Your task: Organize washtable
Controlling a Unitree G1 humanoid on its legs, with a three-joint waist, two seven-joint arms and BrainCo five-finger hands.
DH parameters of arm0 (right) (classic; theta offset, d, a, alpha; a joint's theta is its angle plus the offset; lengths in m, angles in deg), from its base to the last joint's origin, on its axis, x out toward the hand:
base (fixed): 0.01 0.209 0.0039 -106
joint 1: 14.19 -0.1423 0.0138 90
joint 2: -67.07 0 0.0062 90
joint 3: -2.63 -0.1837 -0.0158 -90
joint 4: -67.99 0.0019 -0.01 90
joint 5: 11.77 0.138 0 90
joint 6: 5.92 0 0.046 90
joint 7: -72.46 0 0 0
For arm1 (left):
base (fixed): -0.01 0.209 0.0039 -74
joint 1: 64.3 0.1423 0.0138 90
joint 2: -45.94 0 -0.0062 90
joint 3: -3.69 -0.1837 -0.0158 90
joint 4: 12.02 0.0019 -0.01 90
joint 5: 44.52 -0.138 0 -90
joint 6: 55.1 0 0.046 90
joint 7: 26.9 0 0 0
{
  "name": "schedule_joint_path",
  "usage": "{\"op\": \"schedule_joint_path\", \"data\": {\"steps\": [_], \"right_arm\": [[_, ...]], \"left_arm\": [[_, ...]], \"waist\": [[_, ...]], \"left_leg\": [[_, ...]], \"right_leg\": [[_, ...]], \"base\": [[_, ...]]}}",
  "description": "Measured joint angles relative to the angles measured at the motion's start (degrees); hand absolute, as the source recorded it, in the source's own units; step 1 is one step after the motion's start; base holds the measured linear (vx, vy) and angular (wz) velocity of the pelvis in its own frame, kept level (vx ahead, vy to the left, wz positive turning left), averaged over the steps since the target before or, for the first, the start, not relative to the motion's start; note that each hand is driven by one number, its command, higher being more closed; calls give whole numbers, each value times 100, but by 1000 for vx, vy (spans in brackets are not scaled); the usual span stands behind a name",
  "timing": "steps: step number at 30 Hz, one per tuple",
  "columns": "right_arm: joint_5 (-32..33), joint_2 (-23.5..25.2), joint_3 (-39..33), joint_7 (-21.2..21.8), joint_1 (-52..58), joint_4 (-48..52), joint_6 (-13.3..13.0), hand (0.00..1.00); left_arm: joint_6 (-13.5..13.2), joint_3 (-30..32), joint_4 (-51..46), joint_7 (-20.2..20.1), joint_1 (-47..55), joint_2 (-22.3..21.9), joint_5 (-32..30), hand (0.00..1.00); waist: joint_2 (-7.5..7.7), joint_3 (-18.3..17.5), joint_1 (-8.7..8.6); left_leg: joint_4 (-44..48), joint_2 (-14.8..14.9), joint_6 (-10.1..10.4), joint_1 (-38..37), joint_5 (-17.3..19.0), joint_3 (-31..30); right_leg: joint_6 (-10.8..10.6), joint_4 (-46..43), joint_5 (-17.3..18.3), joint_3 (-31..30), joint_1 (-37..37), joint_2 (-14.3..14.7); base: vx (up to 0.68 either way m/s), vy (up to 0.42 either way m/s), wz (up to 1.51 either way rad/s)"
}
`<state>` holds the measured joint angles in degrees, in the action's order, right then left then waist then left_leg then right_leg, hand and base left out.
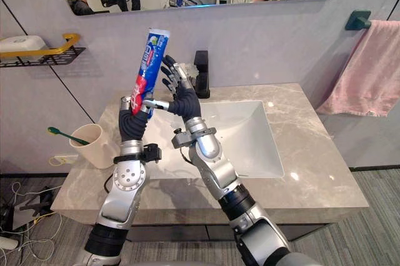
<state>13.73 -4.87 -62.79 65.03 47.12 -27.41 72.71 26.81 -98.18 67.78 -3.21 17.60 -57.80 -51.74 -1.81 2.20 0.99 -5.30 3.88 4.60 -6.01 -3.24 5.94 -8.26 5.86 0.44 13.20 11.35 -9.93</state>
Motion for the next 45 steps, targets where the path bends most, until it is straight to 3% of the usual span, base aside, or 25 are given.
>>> {"op": "schedule_joint_path", "data": {"steps": [5, 18, 36, 37, 45], "right_arm": [[93, 28, 0, 6, 92, 155, -159, 0], [120, 40, 58, 51, 317, 236, -194, 0], [708, -29, 190, 437, 678, 263, -364, 0], [776, -30, 192, 477, 679, 265, -377, 100], [1087, -38, 229, 518, 881, 386, -405, 100]], "left_arm": [[-10, -117, -82, 5, 88, -25, 8, 100], [-123, -460, -81, -134, 334, -93, 57, 100], [-188, -1149, -81, -332, 487, 32, -75, 100], [-210, -1148, -81, -342, 487, 34, -88, 100], [-245, -1245, -82, -347, 487, 184, -253, 100]], "waist": [[6, -1, 2], [30, -3, -5], [79, -33, -20], [84, -36, -19], [103, -50, -18]], "left_leg": [[0, 1, 0, 15, 0, 12], [0, 5, 1, 53, 2, 40], [0, 5, 1, 103, 2, 58], [0, 5, 1, 107, 2, 57], [1, 2, 1, 107, 2, 57]], "right_leg": [[-1, -15, -1, -14, -21, 0], [-2, -16, -1, -43, -76, 1], [-19, -18, -13, -67, -137, -1], [-20, -18, -13, -67, -140, -1], [-22, -19, -14, -67, -140, -5]], "base": [[0, 0, 0], [0, 0, 0], [0, 0, 0], [0, 0, 0], [0, 0, 0]]}}
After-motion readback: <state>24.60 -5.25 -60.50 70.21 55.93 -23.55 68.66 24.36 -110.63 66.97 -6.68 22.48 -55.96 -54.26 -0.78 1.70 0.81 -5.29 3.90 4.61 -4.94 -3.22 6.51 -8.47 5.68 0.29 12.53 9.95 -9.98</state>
